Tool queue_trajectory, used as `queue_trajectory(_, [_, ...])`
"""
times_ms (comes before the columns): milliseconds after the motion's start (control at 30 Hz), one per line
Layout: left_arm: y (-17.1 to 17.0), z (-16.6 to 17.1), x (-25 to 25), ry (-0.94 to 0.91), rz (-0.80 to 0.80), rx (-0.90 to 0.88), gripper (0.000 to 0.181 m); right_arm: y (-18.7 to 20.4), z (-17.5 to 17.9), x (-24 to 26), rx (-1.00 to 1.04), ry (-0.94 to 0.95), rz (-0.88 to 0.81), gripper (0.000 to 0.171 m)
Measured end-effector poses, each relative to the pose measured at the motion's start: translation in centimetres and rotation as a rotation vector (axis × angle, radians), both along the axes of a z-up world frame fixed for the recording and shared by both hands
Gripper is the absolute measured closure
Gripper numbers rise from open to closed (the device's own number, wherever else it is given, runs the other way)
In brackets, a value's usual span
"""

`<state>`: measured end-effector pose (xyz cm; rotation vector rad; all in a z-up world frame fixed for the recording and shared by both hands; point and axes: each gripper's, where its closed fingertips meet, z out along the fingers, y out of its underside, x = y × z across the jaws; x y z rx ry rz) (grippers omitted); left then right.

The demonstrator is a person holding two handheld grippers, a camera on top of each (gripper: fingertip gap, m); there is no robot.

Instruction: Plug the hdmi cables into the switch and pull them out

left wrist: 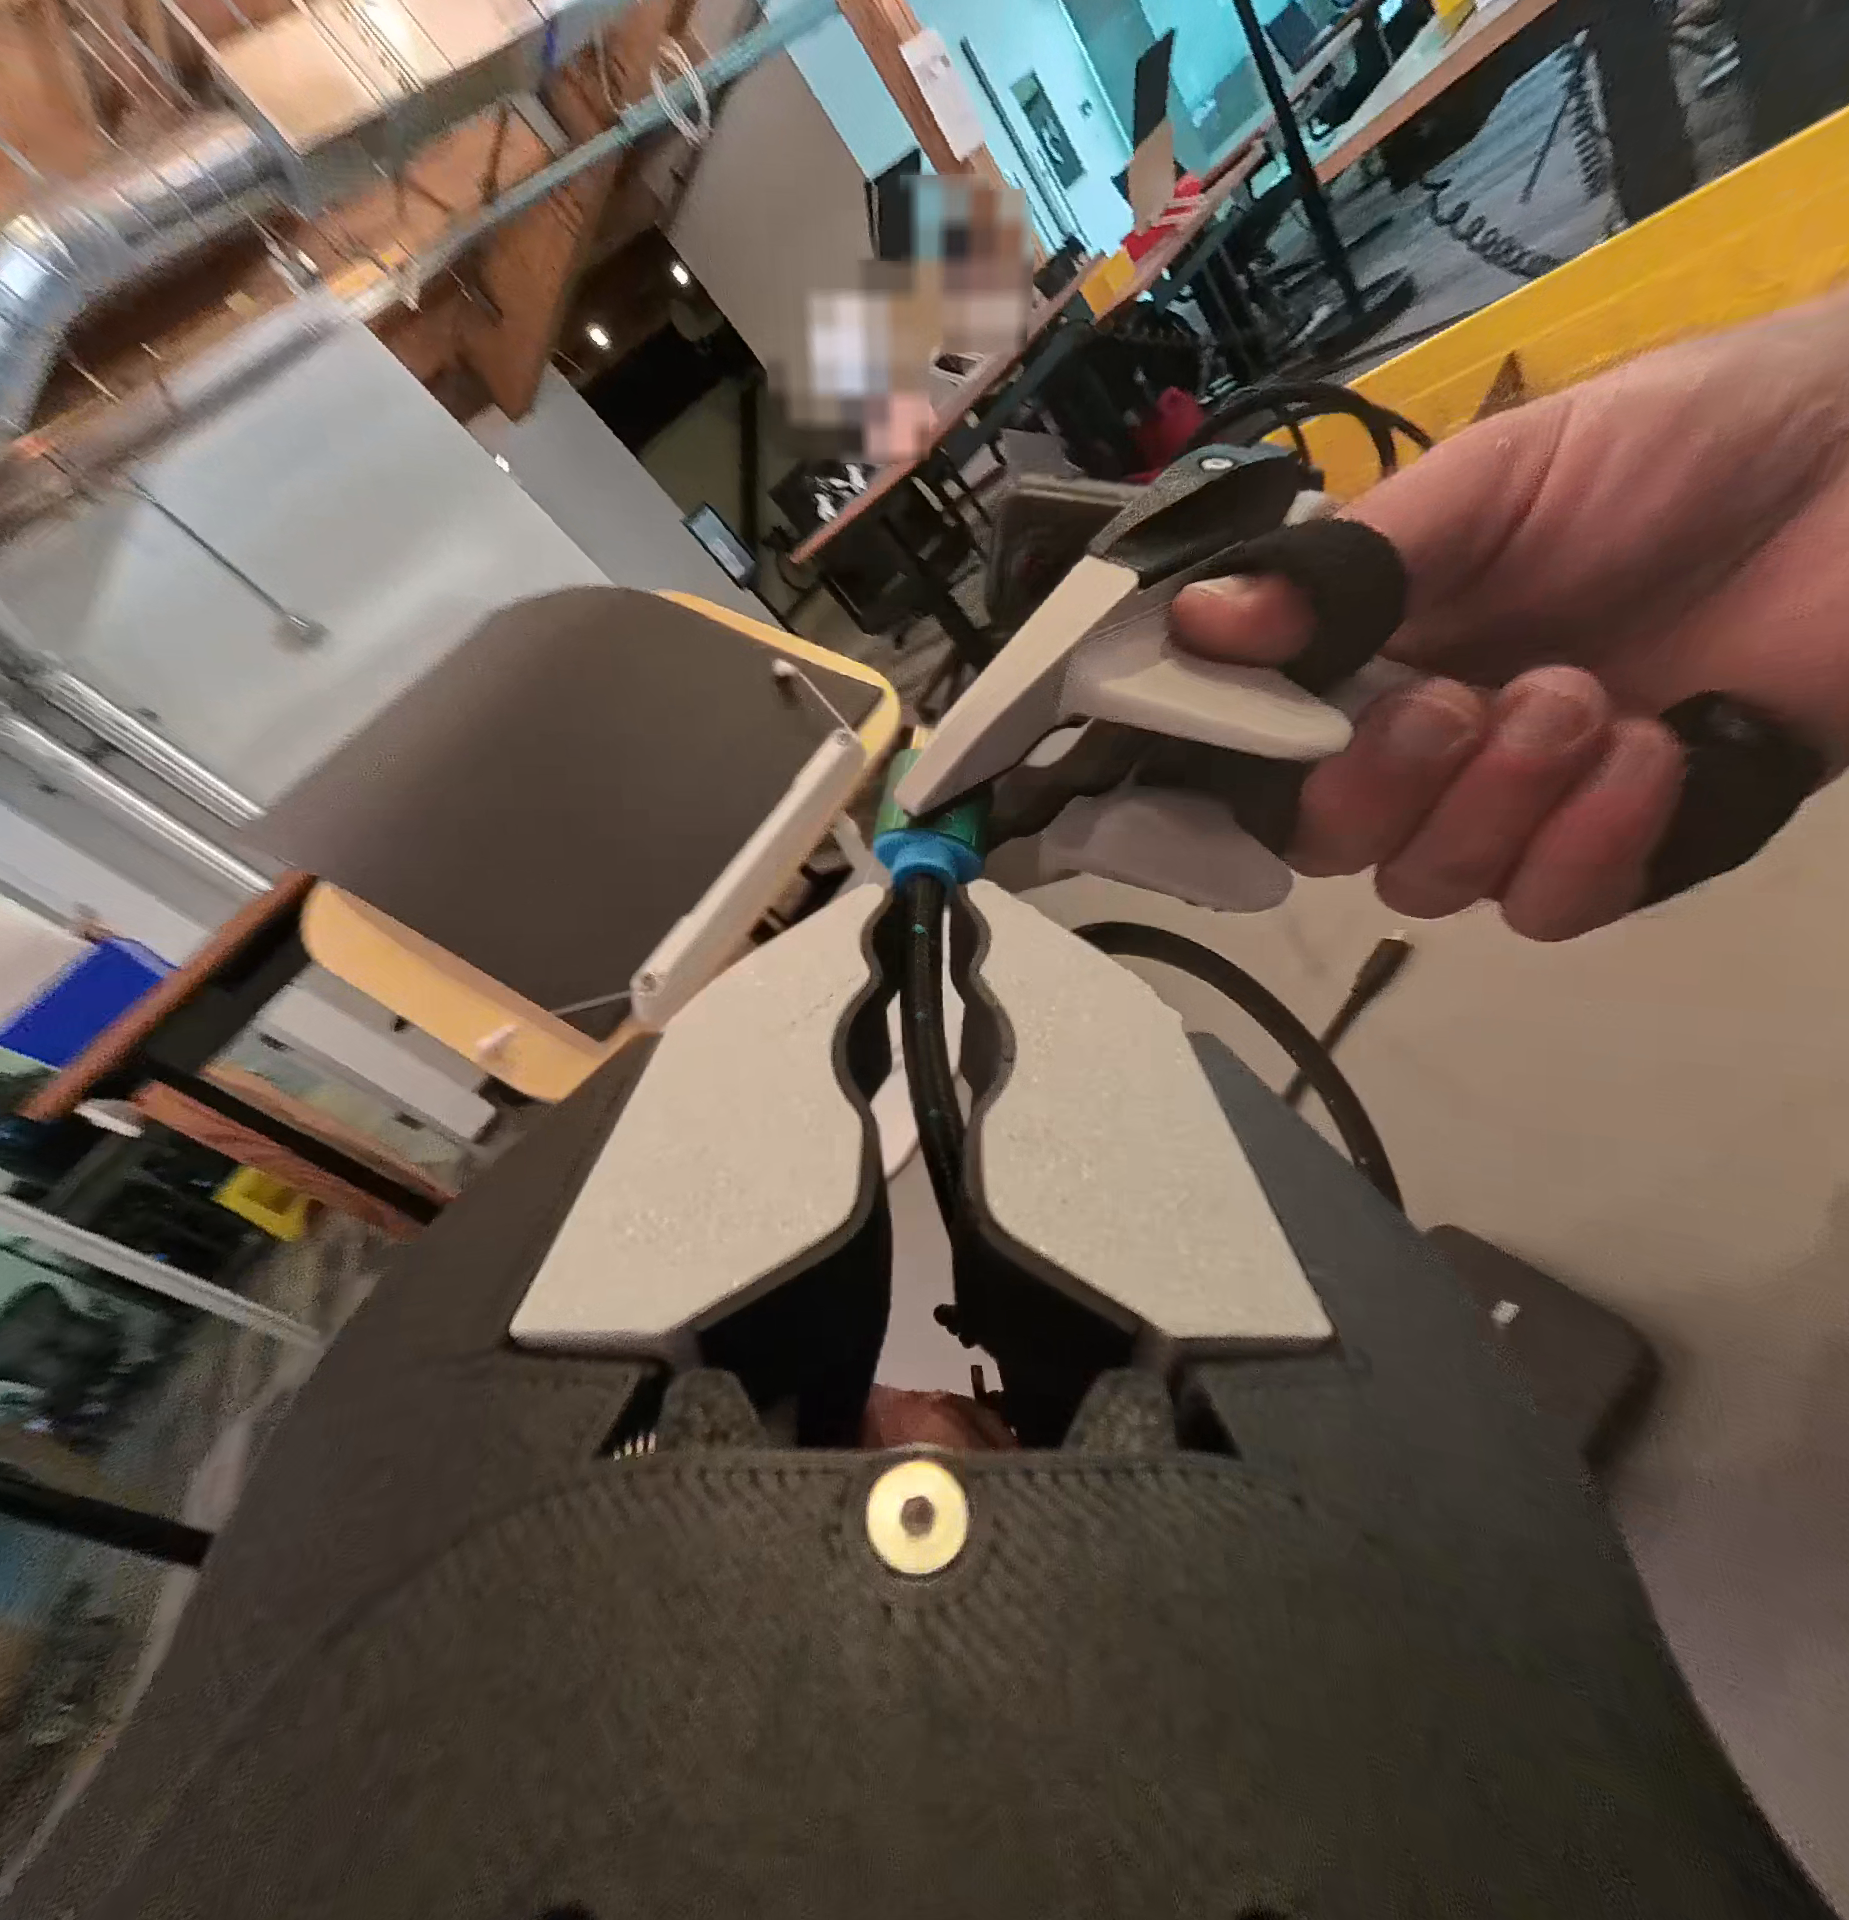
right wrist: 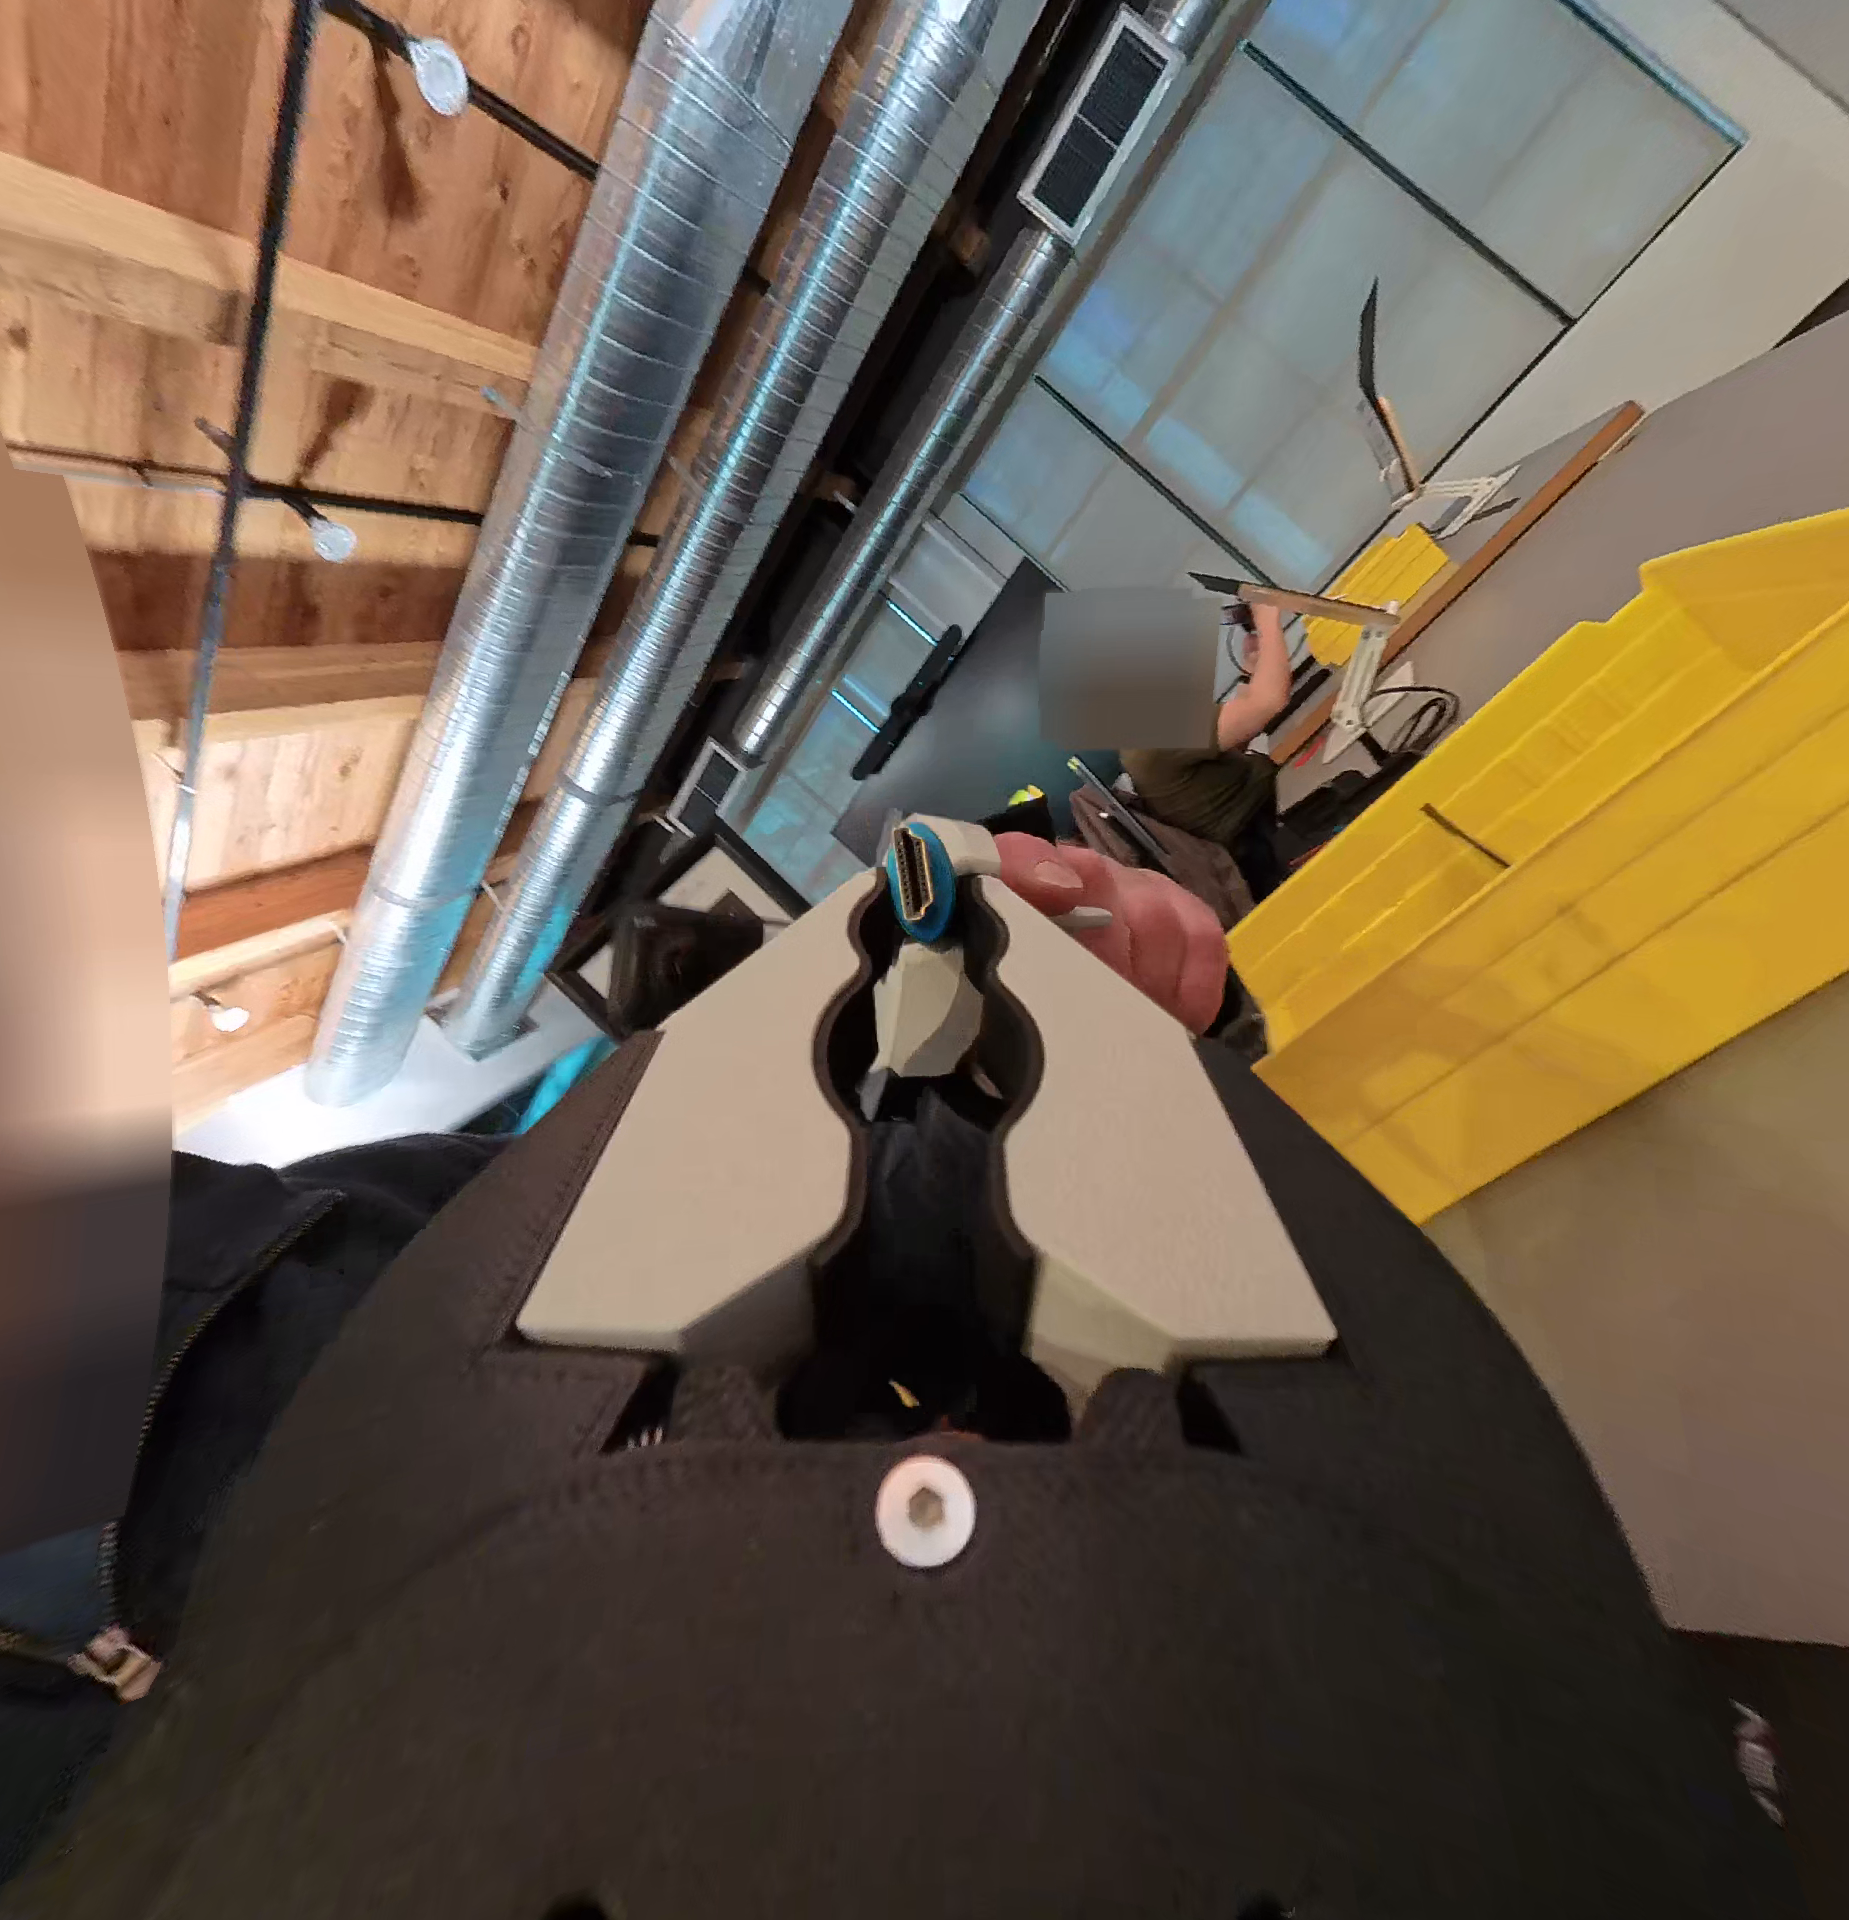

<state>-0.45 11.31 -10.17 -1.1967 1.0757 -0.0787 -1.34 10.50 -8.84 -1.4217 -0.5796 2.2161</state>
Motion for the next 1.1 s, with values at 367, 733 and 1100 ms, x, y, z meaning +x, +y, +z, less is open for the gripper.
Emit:
queue_trajectory(367, [-0.6,-1.4,-0.4,-0.138,-0.164,-0.543,0.174,0.2,-1.4,1.3,0.844,-0.413,-0.204,0.135])
queue_trajectory(733, [-3.8,-2.7,1.2,-0.102,-0.361,-0.746,0.174,-2.4,-1.9,0.6,0.928,-0.342,-0.106,0.166])
queue_trajectory(1100, [-4.0,-1.9,0.8,-0.169,-0.407,-0.794,0.174,-3.0,-2.5,1.1,0.985,-0.355,-0.091,0.152])
